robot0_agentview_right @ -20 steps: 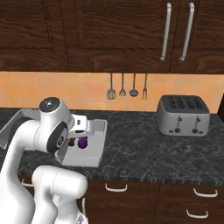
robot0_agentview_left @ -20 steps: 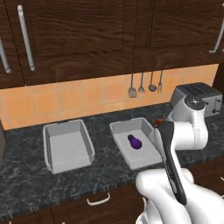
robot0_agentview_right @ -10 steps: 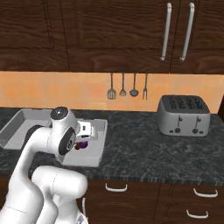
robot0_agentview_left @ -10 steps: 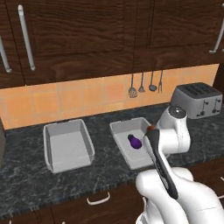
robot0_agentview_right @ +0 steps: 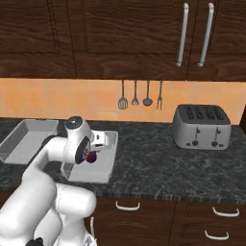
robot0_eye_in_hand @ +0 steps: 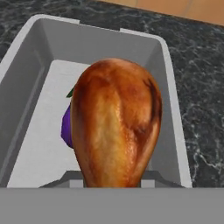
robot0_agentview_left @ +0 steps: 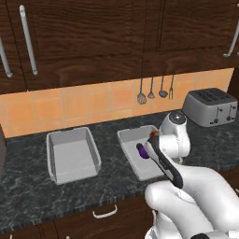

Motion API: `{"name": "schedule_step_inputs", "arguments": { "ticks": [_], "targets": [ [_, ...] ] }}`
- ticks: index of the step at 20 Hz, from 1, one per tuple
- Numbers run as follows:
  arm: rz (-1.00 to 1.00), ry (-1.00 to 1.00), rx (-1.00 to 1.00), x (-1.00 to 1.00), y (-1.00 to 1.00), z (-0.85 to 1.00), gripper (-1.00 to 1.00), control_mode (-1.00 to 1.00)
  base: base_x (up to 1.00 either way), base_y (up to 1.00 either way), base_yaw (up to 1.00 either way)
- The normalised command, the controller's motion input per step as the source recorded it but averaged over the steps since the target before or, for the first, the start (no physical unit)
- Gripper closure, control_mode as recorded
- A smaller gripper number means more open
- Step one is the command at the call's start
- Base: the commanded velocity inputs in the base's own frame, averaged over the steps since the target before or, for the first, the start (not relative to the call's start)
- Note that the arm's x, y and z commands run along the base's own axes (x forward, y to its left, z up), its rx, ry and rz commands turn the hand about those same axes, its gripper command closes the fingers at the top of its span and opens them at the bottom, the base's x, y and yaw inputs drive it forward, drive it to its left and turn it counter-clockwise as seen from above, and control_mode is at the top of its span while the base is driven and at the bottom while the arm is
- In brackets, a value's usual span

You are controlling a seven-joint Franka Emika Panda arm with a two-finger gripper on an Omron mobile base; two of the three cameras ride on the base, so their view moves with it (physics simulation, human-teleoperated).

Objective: Place one eggplant and one chicken drumstick in each tupperware on the nearby counter, to pack two identical lunches.

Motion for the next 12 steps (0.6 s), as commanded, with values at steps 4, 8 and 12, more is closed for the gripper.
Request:
{"name": "schedule_step_inputs", "arguments": {
  "ticks": [4, 8, 12],
  "targets": [
    [0.0, 0.06, 0.0, 0.54, 0.06, -0.53, 1.0, -1.0, 0.0, 0.0, 0.0],
    [0.0, 0.0, 0.0, 0.41, 0.03, -0.51, 1.0, -1.0, 0.0, 0.0, 0.0],
    [0.0, 0.0, -0.02, 0.33, 0.0, -0.47, 1.0, -1.0, 0.0, 0.0, 0.0]
  ]
}}
